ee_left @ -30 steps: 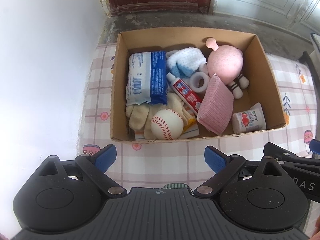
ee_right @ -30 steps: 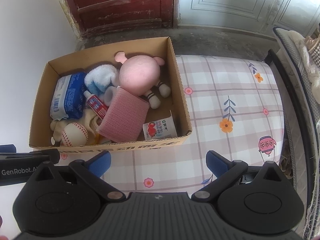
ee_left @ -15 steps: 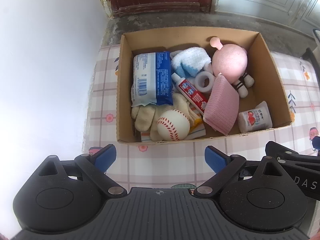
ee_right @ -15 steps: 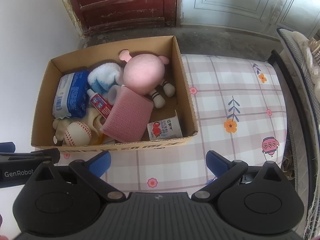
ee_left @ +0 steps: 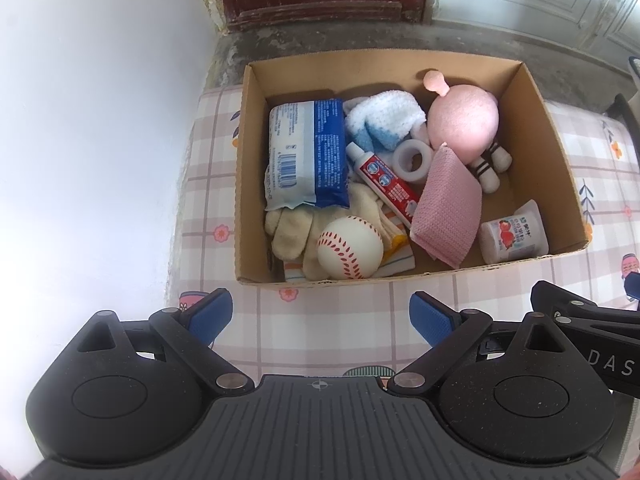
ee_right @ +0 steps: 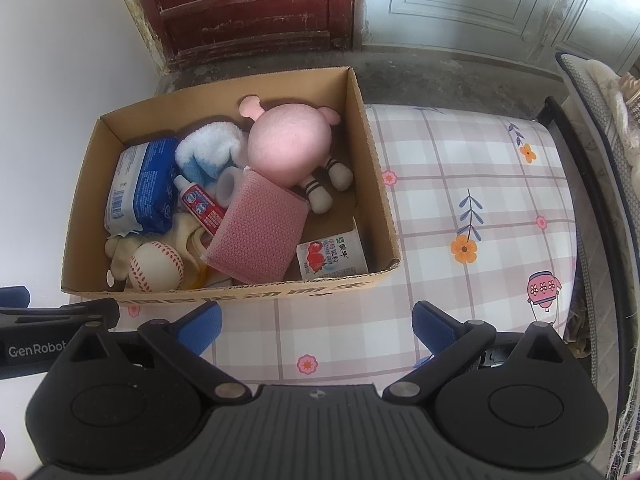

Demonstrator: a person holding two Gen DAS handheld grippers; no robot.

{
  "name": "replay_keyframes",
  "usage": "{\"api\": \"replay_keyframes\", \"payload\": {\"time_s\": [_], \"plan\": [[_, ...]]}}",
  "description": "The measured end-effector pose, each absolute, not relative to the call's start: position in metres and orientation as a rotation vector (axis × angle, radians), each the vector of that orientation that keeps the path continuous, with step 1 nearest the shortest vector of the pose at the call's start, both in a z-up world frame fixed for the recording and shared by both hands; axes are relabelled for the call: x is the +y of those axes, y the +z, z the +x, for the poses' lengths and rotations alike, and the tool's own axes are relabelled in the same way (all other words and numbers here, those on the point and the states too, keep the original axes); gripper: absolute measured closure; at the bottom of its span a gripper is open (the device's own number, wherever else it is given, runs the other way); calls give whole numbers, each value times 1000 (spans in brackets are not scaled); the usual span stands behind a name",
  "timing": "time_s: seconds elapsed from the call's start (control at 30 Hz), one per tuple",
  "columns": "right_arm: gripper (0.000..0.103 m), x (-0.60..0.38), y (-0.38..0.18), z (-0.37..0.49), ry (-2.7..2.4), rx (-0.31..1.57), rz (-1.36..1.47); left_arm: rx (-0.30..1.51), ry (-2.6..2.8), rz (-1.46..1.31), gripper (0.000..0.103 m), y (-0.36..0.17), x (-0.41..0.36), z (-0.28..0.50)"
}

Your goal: Organize soft objects

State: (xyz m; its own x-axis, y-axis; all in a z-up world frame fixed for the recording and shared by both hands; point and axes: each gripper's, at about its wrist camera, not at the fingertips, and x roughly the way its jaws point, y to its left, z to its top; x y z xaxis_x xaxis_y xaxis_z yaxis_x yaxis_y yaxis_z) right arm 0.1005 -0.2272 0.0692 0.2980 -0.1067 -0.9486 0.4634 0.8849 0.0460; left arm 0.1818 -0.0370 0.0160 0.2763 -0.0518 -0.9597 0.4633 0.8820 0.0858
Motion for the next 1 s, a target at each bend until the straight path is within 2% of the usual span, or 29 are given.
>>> {"api": "replay_keyframes", "payload": {"time_s": [1.0], "plan": [[0,-225,74,98,-395,1215,326,1252,-348,382,8,21,-36,178]]}}
